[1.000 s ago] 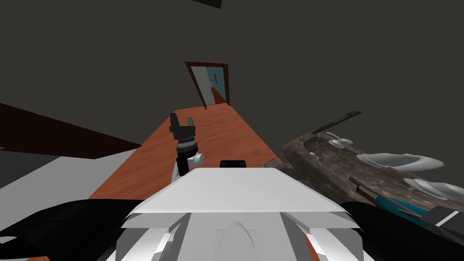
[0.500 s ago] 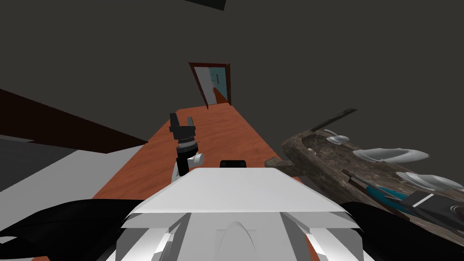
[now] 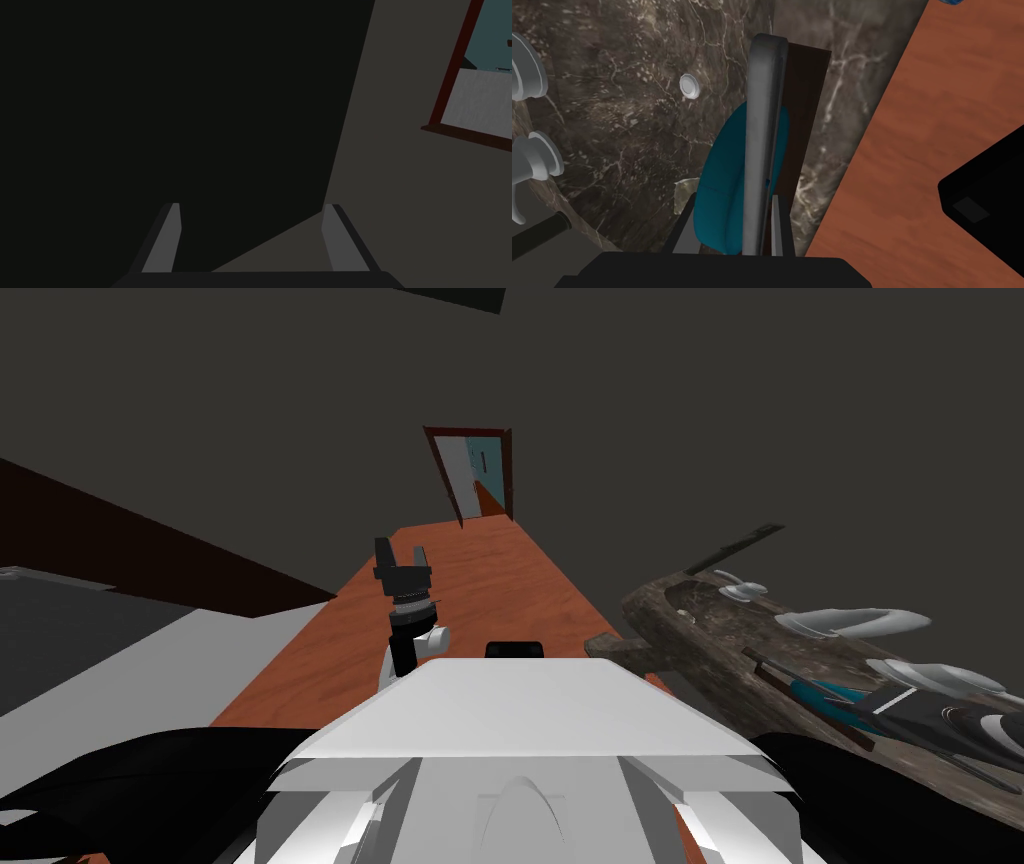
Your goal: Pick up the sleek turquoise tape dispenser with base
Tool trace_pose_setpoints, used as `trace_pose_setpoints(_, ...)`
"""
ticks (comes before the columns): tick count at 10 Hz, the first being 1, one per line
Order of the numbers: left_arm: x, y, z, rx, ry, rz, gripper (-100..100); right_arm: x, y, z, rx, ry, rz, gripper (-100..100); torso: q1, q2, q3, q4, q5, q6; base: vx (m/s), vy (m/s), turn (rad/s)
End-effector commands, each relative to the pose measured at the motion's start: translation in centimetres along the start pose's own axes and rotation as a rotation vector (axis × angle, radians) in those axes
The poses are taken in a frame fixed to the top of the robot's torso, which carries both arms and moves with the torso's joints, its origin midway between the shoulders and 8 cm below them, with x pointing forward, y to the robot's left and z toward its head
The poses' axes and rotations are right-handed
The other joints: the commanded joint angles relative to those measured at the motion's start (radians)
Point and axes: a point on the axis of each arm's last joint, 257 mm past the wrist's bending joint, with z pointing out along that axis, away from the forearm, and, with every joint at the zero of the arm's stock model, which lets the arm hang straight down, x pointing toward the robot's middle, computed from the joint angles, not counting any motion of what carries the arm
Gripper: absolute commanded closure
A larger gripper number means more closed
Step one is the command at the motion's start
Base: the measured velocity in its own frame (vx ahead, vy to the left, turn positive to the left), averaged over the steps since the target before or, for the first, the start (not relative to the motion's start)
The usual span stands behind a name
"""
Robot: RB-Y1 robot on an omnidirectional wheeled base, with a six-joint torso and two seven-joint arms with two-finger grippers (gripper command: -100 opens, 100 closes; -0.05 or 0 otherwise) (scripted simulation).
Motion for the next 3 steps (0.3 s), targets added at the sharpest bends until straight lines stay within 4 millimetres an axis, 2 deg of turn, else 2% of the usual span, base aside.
trace_pose_setpoints(1,0.00,0.00,0.00,0.000,0.000,0.000,0,-0.31,-0.03,0.14,0.002,0.001,0.024,100,0.000,0.000,0.000,0.000,0.000,0.000,-0.046,0.000,-0.010)
trace_pose_setpoints(2,0.00,0.00,0.00,0.000,0.000,0.000,0,-0.24,0.03,0.09,0.001,0.000,0.013,100,-0.002,-0.002,-0.001,0.000,0.000,0.001,-0.012,-0.003,-0.007)
trace_pose_setpoints(3,0.00,0.00,0.00,0.000,0.000,0.000,0,-0.22,0.03,0.10,0.001,0.001,0.016,0,-0.003,-0.004,-0.002,-0.001,0.000,0.001,0.000,0.000,0.000)
